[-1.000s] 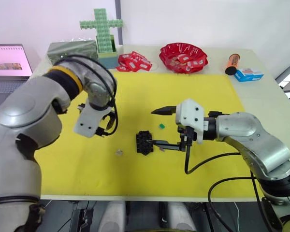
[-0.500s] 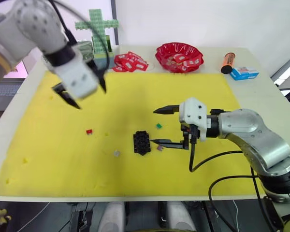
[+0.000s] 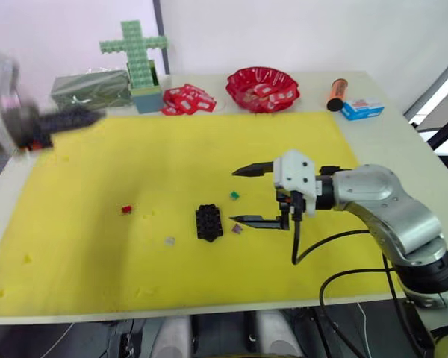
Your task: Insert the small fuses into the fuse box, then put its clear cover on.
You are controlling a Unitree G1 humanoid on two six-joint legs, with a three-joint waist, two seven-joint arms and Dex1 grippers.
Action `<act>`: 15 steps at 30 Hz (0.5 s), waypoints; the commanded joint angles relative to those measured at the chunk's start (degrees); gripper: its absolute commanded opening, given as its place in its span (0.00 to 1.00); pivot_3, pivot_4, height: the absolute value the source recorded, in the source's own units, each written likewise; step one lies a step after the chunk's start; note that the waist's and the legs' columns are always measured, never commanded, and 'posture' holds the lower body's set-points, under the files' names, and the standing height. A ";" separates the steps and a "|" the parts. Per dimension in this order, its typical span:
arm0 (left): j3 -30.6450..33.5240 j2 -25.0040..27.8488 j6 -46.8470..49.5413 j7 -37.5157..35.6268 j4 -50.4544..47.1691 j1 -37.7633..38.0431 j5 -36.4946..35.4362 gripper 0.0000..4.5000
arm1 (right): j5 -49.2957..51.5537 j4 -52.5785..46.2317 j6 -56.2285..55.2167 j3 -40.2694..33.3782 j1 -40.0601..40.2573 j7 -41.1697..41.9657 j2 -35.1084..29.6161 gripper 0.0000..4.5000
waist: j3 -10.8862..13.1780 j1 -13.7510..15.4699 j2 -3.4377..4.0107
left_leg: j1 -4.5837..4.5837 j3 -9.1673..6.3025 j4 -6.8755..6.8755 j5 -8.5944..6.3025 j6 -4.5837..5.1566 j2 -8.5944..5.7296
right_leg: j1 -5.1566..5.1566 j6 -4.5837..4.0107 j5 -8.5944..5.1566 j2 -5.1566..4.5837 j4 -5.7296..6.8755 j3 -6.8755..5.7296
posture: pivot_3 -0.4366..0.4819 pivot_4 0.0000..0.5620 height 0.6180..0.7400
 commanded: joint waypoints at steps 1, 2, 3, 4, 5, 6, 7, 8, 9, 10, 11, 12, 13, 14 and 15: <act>16.28 -6.57 -1.76 22.87 -9.77 9.87 -18.07 0.99 | 0.09 -0.16 -1.60 0.37 -1.28 1.24 0.99 1.00 | -0.01 0.92 -0.40 | -0.07 -0.11 0.00 0.02 -0.08 0.02 | -0.04 -0.05 0.00 -0.02 -0.01 -0.07 | 0.48 0.27 1.00; 19.01 -10.16 -2.06 28.46 -11.34 13.03 -21.10 0.99 | 0.06 0.19 -1.82 0.67 -1.61 1.46 1.31 1.00 | -0.02 1.35 -0.38 | -0.06 -0.14 0.01 -0.04 -0.28 0.06 | -0.04 -0.17 0.06 -0.04 -0.04 -0.08 | 0.48 0.27 1.00; 21.37 -13.10 -1.71 31.84 -13.17 15.31 -22.65 0.99 | -0.03 0.45 -2.01 0.87 -1.82 1.61 1.53 1.00 | -0.03 1.61 -0.34 | 0.01 -0.10 0.01 -0.08 -0.45 0.05 | 0.02 -0.25 0.09 -0.13 -0.09 -0.07 | 0.48 0.27 1.00; 23.37 -15.81 -0.52 33.93 -14.64 16.82 -22.95 0.99 | -0.17 0.67 -2.18 1.01 -1.95 1.73 1.74 1.00 | -0.04 1.80 -0.33 | 0.04 -0.07 0.01 -0.08 -0.50 0.00 | 0.04 -0.27 0.09 -0.20 -0.12 -0.08 | 0.48 0.27 1.00; 24.90 -17.87 -0.01 36.30 -16.06 18.11 -22.95 0.99 | -0.35 0.84 -2.36 1.09 -1.98 1.87 1.88 1.00 | -0.04 2.05 -0.33 | 0.06 -0.08 0.01 -0.07 -0.53 -0.06 | 0.03 -0.30 0.09 -0.25 -0.13 -0.10 | 0.48 0.27 1.00; 26.71 -21.07 0.97 38.84 -16.78 19.56 -22.95 0.99 | -0.52 1.07 -2.59 1.23 -2.07 1.99 2.12 1.00 | -0.05 2.29 -0.33 | 0.07 -0.07 0.02 -0.05 -0.57 -0.12 | 0.02 -0.47 0.00 -0.30 -0.14 -0.11 | 0.48 0.27 1.00; 28.06 -23.53 1.62 40.98 -17.29 20.33 -22.95 0.99 | -0.63 1.24 -2.78 1.33 -2.13 2.08 2.28 1.00 | -0.07 2.46 -0.28 | 0.07 -0.05 0.02 -0.04 -0.59 -0.16 | 0.02 -0.49 0.01 -0.32 -0.15 -0.10 | 0.48 0.27 1.00; 28.89 -25.97 3.58 42.81 -16.45 21.88 -22.95 0.99 | -0.82 1.39 -3.04 1.54 -2.22 2.18 2.47 1.00 | -0.10 2.58 -0.24 | 0.07 0.00 0.02 -0.04 -0.60 -0.20 | 0.04 -0.53 0.02 -0.34 -0.18 -0.09 | 0.48 0.27 1.00; 29.56 -27.82 5.08 44.27 -15.90 22.70 -22.95 0.99 | -0.98 1.49 -3.22 1.67 -2.29 2.27 2.60 1.00 | -0.12 2.61 -0.25 | 0.08 0.02 0.02 -0.04 -0.60 -0.24 | 0.07 -0.53 0.02 -0.35 -0.17 -0.08 | 0.48 0.27 1.00; 29.32 -29.29 6.42 44.32 -16.16 23.73 -22.95 0.99 | -1.08 1.61 -3.25 1.74 -2.43 2.31 2.79 1.00 | -0.12 2.65 -0.25 | 0.08 0.05 0.02 -0.03 -0.60 -0.25 | 0.12 -0.53 0.02 -0.33 -0.17 -0.06 | 0.48 0.27 1.00; 28.84 -30.22 7.33 45.01 -16.38 24.54 -22.95 0.99 | -1.28 1.71 -3.35 1.83 -2.53 2.39 2.92 1.00 | -0.12 2.69 -0.25 | 0.08 0.06 0.02 -0.03 -0.60 -0.26 | 0.12 -0.53 0.02 -0.31 -0.16 -0.08 | 0.48 0.27 1.00; 28.60 -30.80 7.78 45.58 -16.72 24.83 -22.95 0.99 | -1.41 1.78 -3.41 1.87 -2.58 2.44 2.99 1.00 | -0.13 2.78 -0.26 | 0.08 0.07 0.02 -0.03 -0.60 -0.26 | 0.12 -0.54 0.02 -0.28 -0.15 -0.10 | 0.48 0.27 1.00; 28.84 -31.98 7.76 45.85 -17.19 24.76 -22.95 0.99 | -1.64 1.82 -3.60 1.98 -2.63 2.51 3.01 1.00 | -0.13 2.89 -0.26 | 0.08 0.08 0.02 -0.02 -0.61 -0.26 | 0.12 -0.54 0.01 -0.22 -0.15 -0.13 | 0.48 0.27 1.00; 28.71 -32.99 8.08 46.09 -16.92 24.61 -22.95 0.99 | -1.95 1.98 -3.85 2.11 -2.72 2.65 2.97 1.00 | -0.13 2.96 -0.26 | 0.08 0.07 0.03 -0.01 -0.62 -0.27 | 0.12 -0.55 0.01 -0.15 -0.15 -0.13 | 0.48 0.27 1.00; 28.67 -33.73 8.32 46.17 -16.73 24.46 -22.95 0.99 | -2.17 2.10 -4.00 2.18 -2.79 2.76 2.97 1.00 | -0.13 2.98 -0.25 | 0.08 0.07 0.03 -0.01 -0.62 -0.28 | 0.14 -0.56 0.00 -0.13 -0.15 -0.13 | 0.48 0.27 1.00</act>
